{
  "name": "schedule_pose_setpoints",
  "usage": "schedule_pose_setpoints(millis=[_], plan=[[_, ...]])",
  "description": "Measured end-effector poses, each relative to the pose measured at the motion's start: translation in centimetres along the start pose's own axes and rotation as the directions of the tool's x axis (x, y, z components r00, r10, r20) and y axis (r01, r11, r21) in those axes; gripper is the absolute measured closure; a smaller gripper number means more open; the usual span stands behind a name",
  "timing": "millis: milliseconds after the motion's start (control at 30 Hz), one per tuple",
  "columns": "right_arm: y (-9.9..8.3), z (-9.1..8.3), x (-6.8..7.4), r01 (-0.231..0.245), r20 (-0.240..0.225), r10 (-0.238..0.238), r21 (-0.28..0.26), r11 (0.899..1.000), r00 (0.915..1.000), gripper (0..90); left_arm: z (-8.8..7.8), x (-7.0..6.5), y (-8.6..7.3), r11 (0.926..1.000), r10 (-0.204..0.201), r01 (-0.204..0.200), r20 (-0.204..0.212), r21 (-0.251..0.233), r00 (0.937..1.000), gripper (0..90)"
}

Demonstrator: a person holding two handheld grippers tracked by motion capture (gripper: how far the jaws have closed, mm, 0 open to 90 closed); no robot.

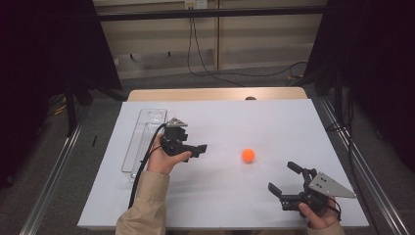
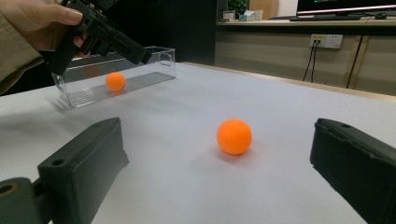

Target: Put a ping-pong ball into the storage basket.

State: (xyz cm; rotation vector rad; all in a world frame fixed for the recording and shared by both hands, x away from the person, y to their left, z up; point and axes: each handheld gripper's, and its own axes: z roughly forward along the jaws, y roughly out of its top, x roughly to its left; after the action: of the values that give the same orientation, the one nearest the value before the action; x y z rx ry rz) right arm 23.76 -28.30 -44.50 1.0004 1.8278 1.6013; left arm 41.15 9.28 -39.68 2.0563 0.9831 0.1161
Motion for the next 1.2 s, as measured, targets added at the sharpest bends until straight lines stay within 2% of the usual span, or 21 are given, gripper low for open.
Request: schedule_pose_setpoints(millis=[733,1200], plan=[[0.0,0.1,0.0,0.001,0.001,-0.001,0.002,1.0,1.0,2.4,1.0,-0.9,0.1,0.9993,0.034,-0.035,0.016,0.01,0.9993,10.7],[0.0,0.1,0.0,0.003,0.002,-0.003,0.004,1.0,1.0,2.4,2.5,-2.1,0.0,0.9977,0.059,-0.06,0.032,0.033,0.9978,10.6]])
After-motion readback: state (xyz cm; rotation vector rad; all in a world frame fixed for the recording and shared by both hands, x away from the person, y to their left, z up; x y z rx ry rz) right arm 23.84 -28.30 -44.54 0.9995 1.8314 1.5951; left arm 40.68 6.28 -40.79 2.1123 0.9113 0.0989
